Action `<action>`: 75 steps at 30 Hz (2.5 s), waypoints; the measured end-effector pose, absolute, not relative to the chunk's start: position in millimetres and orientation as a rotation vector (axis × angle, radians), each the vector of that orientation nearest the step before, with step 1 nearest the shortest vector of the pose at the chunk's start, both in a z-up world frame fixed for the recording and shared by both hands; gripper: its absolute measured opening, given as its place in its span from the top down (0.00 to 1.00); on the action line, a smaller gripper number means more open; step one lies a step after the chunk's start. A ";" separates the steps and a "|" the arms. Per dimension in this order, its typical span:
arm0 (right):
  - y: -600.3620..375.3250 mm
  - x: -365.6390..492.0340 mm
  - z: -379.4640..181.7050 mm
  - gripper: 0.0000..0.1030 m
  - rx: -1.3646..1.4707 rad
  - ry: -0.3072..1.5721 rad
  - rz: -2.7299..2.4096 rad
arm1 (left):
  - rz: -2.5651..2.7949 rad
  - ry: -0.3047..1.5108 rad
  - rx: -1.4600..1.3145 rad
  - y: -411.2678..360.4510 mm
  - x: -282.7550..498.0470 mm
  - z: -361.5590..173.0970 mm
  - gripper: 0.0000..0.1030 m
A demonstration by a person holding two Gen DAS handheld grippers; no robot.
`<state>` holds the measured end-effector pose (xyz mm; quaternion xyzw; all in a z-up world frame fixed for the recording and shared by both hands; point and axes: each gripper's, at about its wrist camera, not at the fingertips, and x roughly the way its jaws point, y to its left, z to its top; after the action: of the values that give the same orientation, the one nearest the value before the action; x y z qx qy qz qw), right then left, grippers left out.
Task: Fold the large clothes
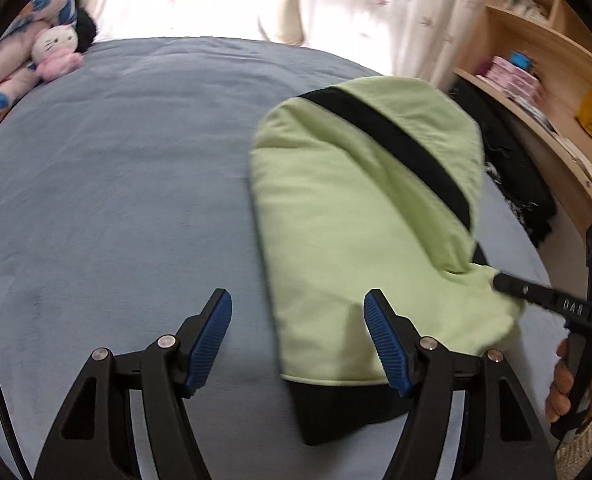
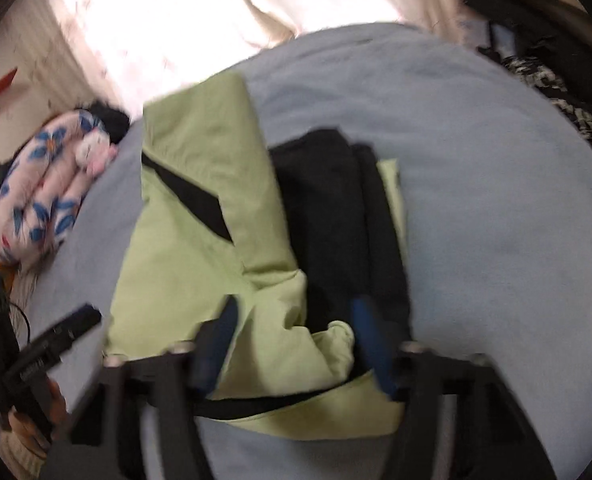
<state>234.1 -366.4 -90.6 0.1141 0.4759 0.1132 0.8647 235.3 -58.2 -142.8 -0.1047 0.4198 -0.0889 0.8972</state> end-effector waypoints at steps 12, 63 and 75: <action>-383.6 196.8 -56.9 0.94 0.260 0.899 0.211 | -0.187 0.903 -0.212 -72.2 242.3 -153.6 0.35; -410.5 332.0 -70.8 0.99 0.170 0.885 -0.028 | -0.366 0.989 -0.339 -72.9 344.4 -159.5 0.34; -454.8 345.9 -109.2 1.00 0.242 0.990 -0.113 | -0.311 0.990 -0.314 -90.6 363.8 -175.6 0.34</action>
<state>345.9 -454.8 -109.2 0.1159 0.4735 -0.0541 0.8715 363.8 -90.6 -175.6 -0.1495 0.4712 -0.1478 0.8566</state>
